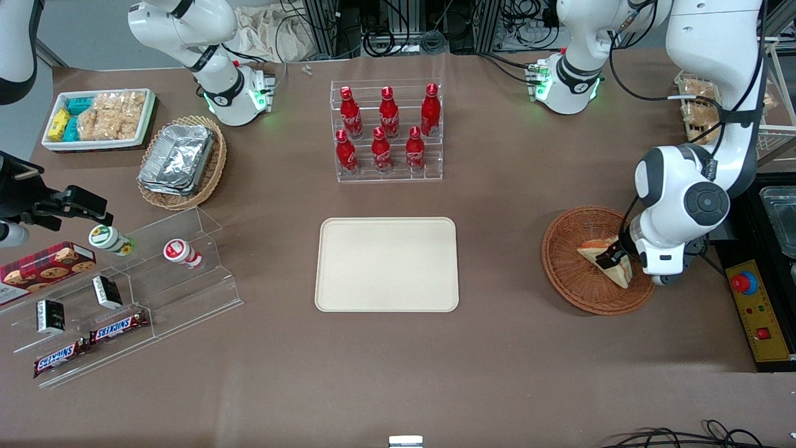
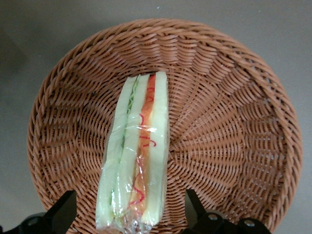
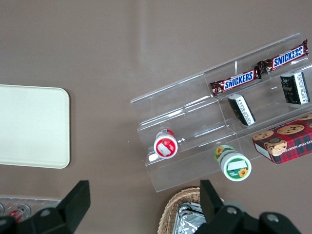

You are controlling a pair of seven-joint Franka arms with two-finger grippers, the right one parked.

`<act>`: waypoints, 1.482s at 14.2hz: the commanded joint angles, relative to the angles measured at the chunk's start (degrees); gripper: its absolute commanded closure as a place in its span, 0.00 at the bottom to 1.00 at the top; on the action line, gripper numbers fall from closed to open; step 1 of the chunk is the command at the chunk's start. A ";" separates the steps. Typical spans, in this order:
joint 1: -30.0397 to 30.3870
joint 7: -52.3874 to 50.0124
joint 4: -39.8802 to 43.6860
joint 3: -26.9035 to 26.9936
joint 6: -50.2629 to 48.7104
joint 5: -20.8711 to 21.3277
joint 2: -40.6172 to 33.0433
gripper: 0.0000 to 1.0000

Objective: Place sandwich from basket to tray
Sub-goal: 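Close the left gripper on the wrapped sandwich's edge, then lift the sandwich out of the basket and carry it toward the cream tray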

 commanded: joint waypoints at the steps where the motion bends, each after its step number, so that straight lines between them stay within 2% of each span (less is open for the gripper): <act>1: -0.23 -1.44 -1.25 0.30 3.82 0.56 0.96 0.00; 2: -0.32 -1.79 -1.25 0.30 4.27 0.56 1.92 0.00; 3: -0.32 -1.79 -1.16 0.21 4.88 0.56 2.37 0.17; 4: -0.32 -1.62 -1.16 0.30 5.06 0.65 2.20 0.56; 5: -0.32 -1.53 -0.81 0.21 5.07 0.65 2.11 0.84; 6: -0.32 -1.53 -0.63 0.21 5.07 0.65 2.02 0.95; 7: -0.32 -1.53 -0.63 0.21 5.07 0.65 1.67 1.00; 9: -0.32 -1.35 -0.63 0.12 3.93 0.65 -1.30 1.00; 11: -0.41 -0.30 0.94 -0.05 -4.11 0.65 -6.56 1.00; 13: -1.02 5.20 5.41 -1.54 -14.48 0.38 -9.92 1.00; 16: -1.11 9.10 13.93 -9.34 -25.23 -0.41 -9.67 1.00; 18: -1.03 9.54 15.63 -16.45 -25.09 -0.32 -9.05 1.00; 21: -1.11 7.53 16.42 -26.30 -18.25 -1.98 -5.82 1.00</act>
